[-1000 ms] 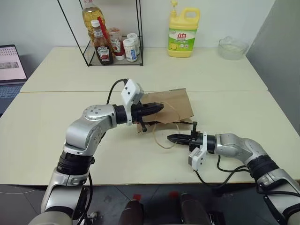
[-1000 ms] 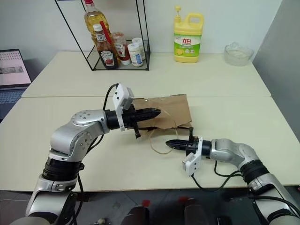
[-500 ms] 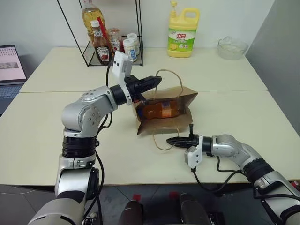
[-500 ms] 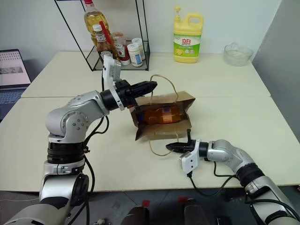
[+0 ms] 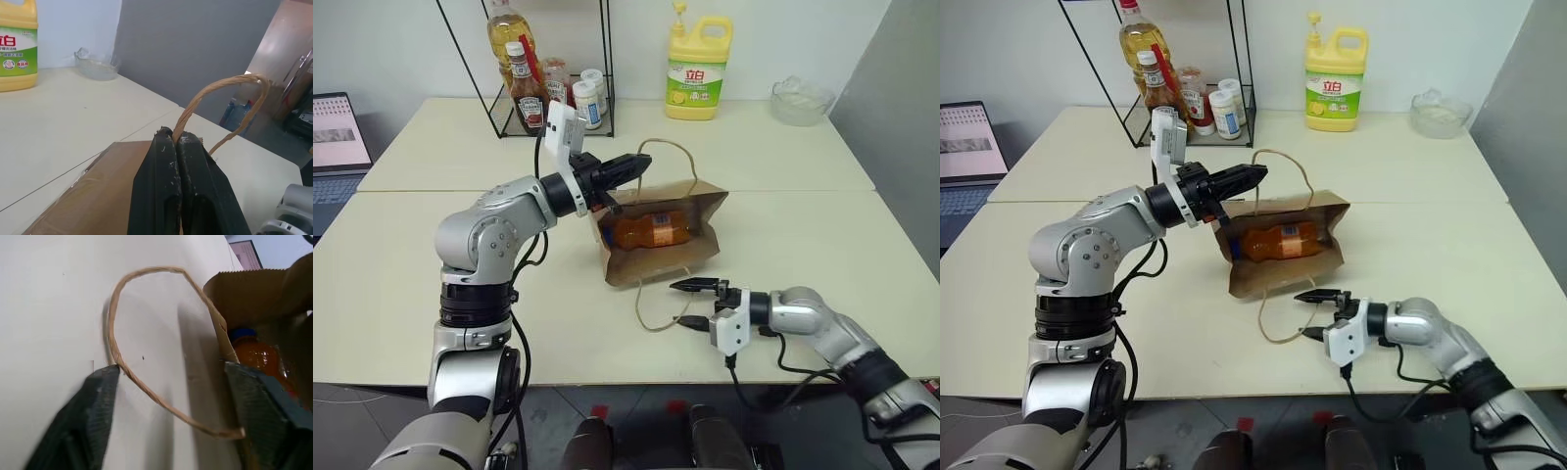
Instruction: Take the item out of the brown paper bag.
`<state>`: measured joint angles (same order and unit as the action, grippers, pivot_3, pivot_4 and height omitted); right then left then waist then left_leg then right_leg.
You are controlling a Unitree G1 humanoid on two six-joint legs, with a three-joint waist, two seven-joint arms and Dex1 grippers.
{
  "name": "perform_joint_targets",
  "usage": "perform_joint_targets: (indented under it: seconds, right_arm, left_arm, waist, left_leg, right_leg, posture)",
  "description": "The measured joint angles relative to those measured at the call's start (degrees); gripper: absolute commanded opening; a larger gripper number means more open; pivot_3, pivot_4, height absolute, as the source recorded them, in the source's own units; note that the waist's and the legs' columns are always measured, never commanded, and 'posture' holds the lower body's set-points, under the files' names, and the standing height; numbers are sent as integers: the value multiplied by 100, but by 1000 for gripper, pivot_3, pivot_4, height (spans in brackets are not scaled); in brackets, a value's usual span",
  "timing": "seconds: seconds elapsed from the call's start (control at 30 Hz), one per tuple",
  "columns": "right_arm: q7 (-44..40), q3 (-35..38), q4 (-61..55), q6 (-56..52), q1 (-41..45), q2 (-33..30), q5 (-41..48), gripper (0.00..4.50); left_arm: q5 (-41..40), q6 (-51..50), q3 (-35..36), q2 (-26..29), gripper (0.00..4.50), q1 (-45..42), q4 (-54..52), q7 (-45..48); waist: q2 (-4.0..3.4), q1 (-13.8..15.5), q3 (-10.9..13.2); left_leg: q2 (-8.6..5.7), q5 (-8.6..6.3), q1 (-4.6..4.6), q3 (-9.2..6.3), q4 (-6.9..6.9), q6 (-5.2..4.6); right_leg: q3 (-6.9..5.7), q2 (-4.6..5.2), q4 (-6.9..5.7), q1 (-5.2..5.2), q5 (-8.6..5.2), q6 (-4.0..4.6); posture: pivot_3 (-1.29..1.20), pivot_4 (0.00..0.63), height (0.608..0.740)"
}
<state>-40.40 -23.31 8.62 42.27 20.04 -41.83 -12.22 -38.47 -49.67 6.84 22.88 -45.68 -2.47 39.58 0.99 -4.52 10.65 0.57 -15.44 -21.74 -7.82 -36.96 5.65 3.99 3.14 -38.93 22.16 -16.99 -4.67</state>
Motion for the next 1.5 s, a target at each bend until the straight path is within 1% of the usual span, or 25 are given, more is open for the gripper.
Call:
perform_joint_targets:
  seconds: [0.13, 0.2, 0.27, 0.37, 0.47, 0.53, 0.57, 0.67, 0.73, 0.8, 0.9, 0.97, 1.03, 1.17, 1.37, 1.5]
  right_arm:
    - [-243, 492, -677, -327, -686, -676, 469, 4487]
    - [-333, 734, -930, -399, -924, -897, 672, 4487]
    - [-363, 939, -1122, -518, -1031, -987, 825, 4487]
    - [-389, 1098, -1446, -1155, -916, -830, 1169, 4487]
    - [-428, 1067, -1985, -2294, -514, -303, 1605, 4487]
    - [-461, 1022, -2311, -2916, -349, -128, 1792, 4487]
    - [-451, 1014, -2440, -3395, -294, 34, 1957, 4487]
    - [-313, 900, -2778, -5010, -37, 720, 2734, 3882]
    - [-184, 890, -2866, -5797, 218, 1056, 3109, 3166]
    - [29, 908, -2846, -6384, 517, 1436, 3283, 2471]
    - [314, 907, -2662, -6855, 840, 1952, 3375, 1383]
    - [453, 907, -2416, -6967, 950, 2219, 3366, 629]
    - [550, 898, -2126, -6973, 1004, 2367, 3257, 29]
    - [659, 785, -1695, -6871, 1036, 2422, 2802, 29]
    - [957, 71, -736, -5651, 1247, 1973, 1093, 29]
    - [1280, -82, -189, -4876, 1636, 1808, 172, 29]
  left_arm:
    - [-59, -14, -6, 11, 0, 71, -20, 38]
    - [-69, -12, -13, 13, 0, 69, -15, 63]
    - [-73, -7, -21, 12, 0, 70, -13, 97]
    - [-72, 5, -24, 10, 0, 70, -10, 107]
    - [-67, 15, -44, 2, 0, 68, 3, 108]
    - [-63, 16, -52, 3, 0, 68, 4, 106]
    - [-64, 16, -50, 16, 0, 68, 3, 104]
    - [-64, 15, -50, 31, 0, 68, -3, 103]
    - [-65, 15, -57, 39, 0, 68, -5, 106]
    - [-64, 15, -61, 45, 0, 67, -4, 105]
    - [-65, 15, -81, 43, 0, 63, -5, 98]
    - [-66, 15, -86, 41, 0, 59, -6, 94]
    - [-67, 15, -86, 41, 0, 59, -11, 85]
    - [-69, 15, -85, 41, 0, 60, -21, 50]
    - [-76, 15, -83, 41, 0, 60, -26, -15]
    - [-80, 15, -85, 11, 0, 62, -28, -19]
  waist:
    - [1, 39, 1]
    - [1, 47, 1]
    - [1, 31, 1]
    - [1, 18, 1]
    - [1, 11, 1]
    - [1, 38, 1]
    - [2, 47, 1]
    - [3, 79, 2]
    - [3, 81, 2]
    - [3, 81, 2]
    - [3, 93, 2]
    - [3, 95, 2]
    - [3, 93, 2]
    - [2, 89, 2]
    - [2, 72, 2]
    - [2, 63, 2]
  left_leg:
    - [0, -1, -2, 1, 0, -2]
    - [0, -3, 0, 4, 0, -5]
    - [2, -9, 2, 4, 1, -16]
    - [3, -9, 2, 3, 0, -15]
    - [3, 0, 1, 0, 0, -1]
    - [2, 0, -4, -3, 0, 0]
    - [2, 0, -4, -4, 0, 0]
    - [3, 0, -7, -6, 1, 0]
    - [3, 0, -6, -6, 1, 0]
    - [2, 0, -6, -6, 2, 0]
    - [2, 0, -7, -7, 3, -1]
    - [2, 0, -7, -8, 3, -1]
    - [2, 0, -8, -7, 3, -1]
    - [2, 0, -7, -6, 4, -1]
    - [2, 0, -8, -1, 4, -1]
    - [3, 0, -8, -2, 5, 0]
  right_leg:
    - [1, 0, 1, 1, 0, 0]
    - [3, -1, 1, 1, 0, -1]
    - [2, -2, 0, 1, 0, -1]
    - [2, -2, -2, 1, 0, -1]
    - [0, -2, -3, 1, 0, -1]
    - [-2, -1, 1, 2, 0, -1]
    - [-3, -2, 2, 2, 0, -1]
    - [-4, -2, 2, 6, 0, 0]
    - [-4, -2, 1, 7, 0, 0]
    - [-5, -2, 0, 8, 0, 0]
    - [-7, -2, 0, 10, 0, 0]
    - [-8, -2, 0, 11, 0, 0]
    - [-8, -2, 0, 11, 0, 0]
    - [-8, -2, -1, 14, 0, 0]
    - [-6, -2, 0, 15, 0, -1]
    - [-7, -2, -1, 16, 0, -1]
  posture:
    - [0, 150, 740]
    - [0, 150, 740]
    - [0, 150, 740]
    - [0, 150, 740]
    - [0, 150, 740]
    - [0, 150, 740]
    - [0, 150, 740]
    - [0, 150, 740]
    - [0, 150, 740]
    - [0, 150, 740]
    - [0, 150, 740]
    - [0, 150, 740]
    - [0, 150, 740]
    - [0, 150, 740]
    - [0, 150, 740]
    - [0, 150, 740]
